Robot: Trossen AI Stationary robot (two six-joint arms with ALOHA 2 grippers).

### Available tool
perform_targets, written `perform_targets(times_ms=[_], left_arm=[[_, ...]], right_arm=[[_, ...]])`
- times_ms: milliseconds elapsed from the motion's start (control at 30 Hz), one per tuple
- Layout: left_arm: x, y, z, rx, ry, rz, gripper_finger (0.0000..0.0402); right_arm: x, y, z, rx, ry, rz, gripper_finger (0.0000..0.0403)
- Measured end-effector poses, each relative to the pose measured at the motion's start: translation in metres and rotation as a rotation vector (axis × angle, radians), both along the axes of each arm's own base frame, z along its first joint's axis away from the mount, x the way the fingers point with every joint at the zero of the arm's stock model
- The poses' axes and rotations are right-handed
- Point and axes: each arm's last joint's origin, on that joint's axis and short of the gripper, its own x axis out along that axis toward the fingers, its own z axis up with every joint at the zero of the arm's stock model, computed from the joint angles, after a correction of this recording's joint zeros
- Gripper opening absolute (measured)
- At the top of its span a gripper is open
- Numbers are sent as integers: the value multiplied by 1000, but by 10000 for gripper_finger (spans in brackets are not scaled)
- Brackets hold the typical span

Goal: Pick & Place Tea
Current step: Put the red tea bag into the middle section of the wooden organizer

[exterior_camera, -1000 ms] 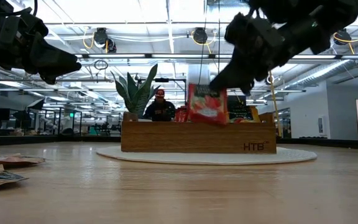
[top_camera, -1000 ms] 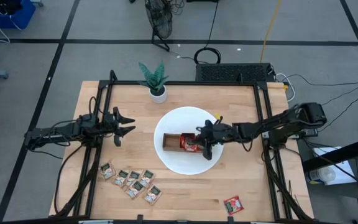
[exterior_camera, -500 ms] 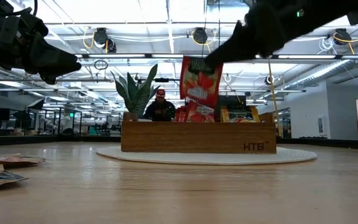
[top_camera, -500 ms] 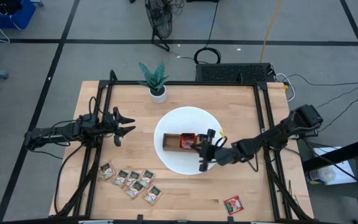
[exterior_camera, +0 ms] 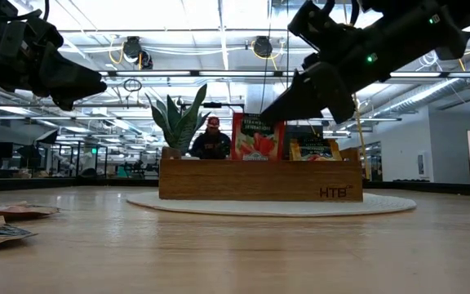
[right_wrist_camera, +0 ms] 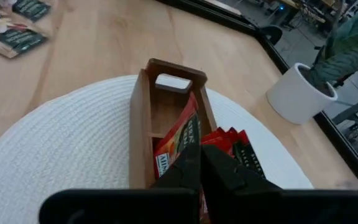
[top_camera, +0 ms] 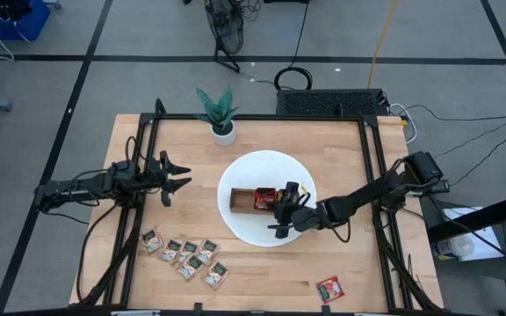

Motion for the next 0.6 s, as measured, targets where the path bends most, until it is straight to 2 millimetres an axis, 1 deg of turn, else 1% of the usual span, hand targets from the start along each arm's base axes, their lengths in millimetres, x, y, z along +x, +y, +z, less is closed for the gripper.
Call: perform_targets(times_ms=[133, 333, 500, 600], left_arm=[[0, 0, 0, 0, 0, 0, 157], [0, 0, 0, 0, 0, 0, 157], [0, 0, 0, 0, 0, 0, 157], [0, 0, 0, 0, 0, 0, 157]], right_arm=[[1, -6, -3, 39, 27, 5, 0], [-1, -18, -9, 71, 79, -63, 0], [2, -21, -5, 64, 24, -118, 0], [4, -20, -3, 80, -2, -80, 3]])
